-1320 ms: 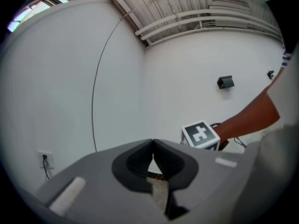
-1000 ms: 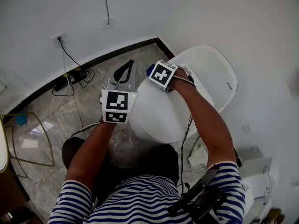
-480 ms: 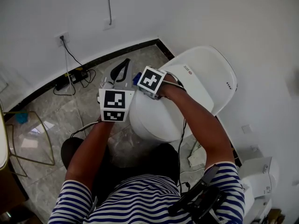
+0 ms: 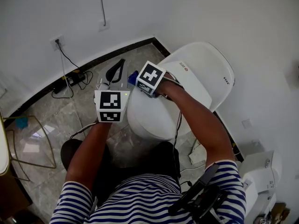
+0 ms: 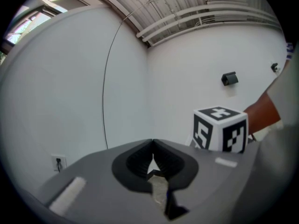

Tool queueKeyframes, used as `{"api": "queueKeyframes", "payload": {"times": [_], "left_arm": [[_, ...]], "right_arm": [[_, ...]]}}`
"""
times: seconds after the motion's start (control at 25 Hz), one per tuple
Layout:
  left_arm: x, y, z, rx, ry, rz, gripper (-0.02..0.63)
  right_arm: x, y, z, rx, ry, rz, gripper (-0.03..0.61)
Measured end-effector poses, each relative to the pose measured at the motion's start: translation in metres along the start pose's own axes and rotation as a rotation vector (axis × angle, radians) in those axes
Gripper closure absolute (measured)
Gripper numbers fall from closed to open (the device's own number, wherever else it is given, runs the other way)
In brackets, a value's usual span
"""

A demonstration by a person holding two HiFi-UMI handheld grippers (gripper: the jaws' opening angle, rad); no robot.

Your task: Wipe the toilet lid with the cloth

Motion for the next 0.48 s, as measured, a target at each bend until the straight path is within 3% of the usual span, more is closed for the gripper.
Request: {"api": "queueKeyframes", "payload": {"times": [0.16,0.48], "left_arm": [[0.008,-0.015,-0.001,0.002,-0.004,-0.03,0.609],[0.039,-0.049,-0.004,0.004,-0.001,-0.092,0.609]], "right_arm": [[-0.025,-0.056,-0.045,0.09,0.021,-0.114,0.517],[-0.063,-0.167,-0.178,0.359,0.095,-0.263,0.516]]}}
Point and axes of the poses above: the fingertips, and each gripper's own axes: x forward along the fingers, y to its left, z out of its top, the point moved 5 cm from there along -x, backward along the fingers, and after that the axes turned 3 degrees about y, right-handed, at the moved point
